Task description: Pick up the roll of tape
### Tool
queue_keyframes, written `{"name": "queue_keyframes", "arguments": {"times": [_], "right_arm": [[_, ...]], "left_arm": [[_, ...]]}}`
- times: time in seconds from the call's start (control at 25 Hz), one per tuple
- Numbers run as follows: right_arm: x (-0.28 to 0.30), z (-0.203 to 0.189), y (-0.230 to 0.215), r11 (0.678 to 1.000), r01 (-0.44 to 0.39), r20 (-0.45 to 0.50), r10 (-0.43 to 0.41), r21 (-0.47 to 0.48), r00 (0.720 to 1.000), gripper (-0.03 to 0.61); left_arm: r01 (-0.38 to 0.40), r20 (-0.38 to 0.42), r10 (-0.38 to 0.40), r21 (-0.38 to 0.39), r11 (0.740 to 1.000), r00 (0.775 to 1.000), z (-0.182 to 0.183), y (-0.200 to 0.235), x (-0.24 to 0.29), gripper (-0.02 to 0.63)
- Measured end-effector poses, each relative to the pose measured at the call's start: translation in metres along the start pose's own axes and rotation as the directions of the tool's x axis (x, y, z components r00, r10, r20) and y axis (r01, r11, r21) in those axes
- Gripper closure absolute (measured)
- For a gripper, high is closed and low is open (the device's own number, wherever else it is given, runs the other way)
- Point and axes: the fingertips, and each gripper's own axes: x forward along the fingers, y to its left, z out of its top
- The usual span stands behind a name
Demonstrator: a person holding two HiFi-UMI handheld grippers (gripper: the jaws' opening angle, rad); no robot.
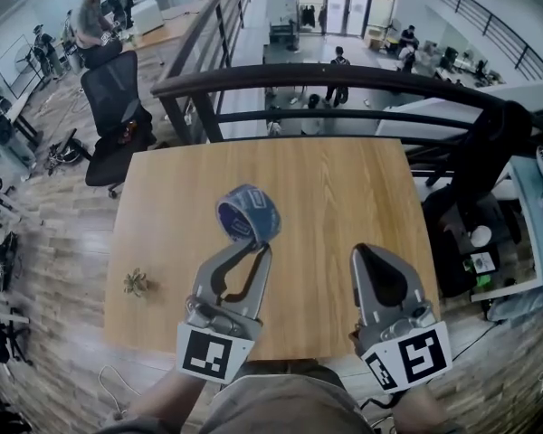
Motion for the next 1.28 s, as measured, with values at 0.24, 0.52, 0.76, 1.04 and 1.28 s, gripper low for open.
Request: {"name": "queue_keyframes", "arguments": {"times": [0.24,0.52,0.76,1.04,1.28], "right_arm": [[-0.006,-0.020,0.021,0.999,-0.040,-0.049,0.039,-0.019,0.998,0.569],[-0.009,-0.020,0.031,0.997,-0.077,-0.055,0.076,-0.025,0.996,0.569],[-0.008,-0.018,0.032,0.997,-0.079,-0.054,0.077,-0.026,0.996,0.569],[-0.011,-0.018,0.028,0.997,-0.072,-0.050,0.071,-0.026,0.996,0.569],[-0.011,-0.014,0.030,0.997,-0.065,-0.041,0.064,-0.028,0.997,0.569]], "left_arm": [[-0.009,0.003,0.009,0.029,1.000,1.000,0.000,-0.006,-0.024,0.566],[-0.015,-0.040,0.013,-0.035,0.999,0.999,-0.010,-0.016,-0.034,0.566],[-0.012,-0.041,0.011,-0.028,1.000,0.999,-0.009,-0.015,-0.034,0.566],[-0.012,-0.033,0.012,-0.013,1.000,0.999,-0.006,-0.016,-0.034,0.568],[-0.005,-0.046,0.004,-0.034,0.999,0.999,-0.005,-0.016,-0.035,0.568]]}}
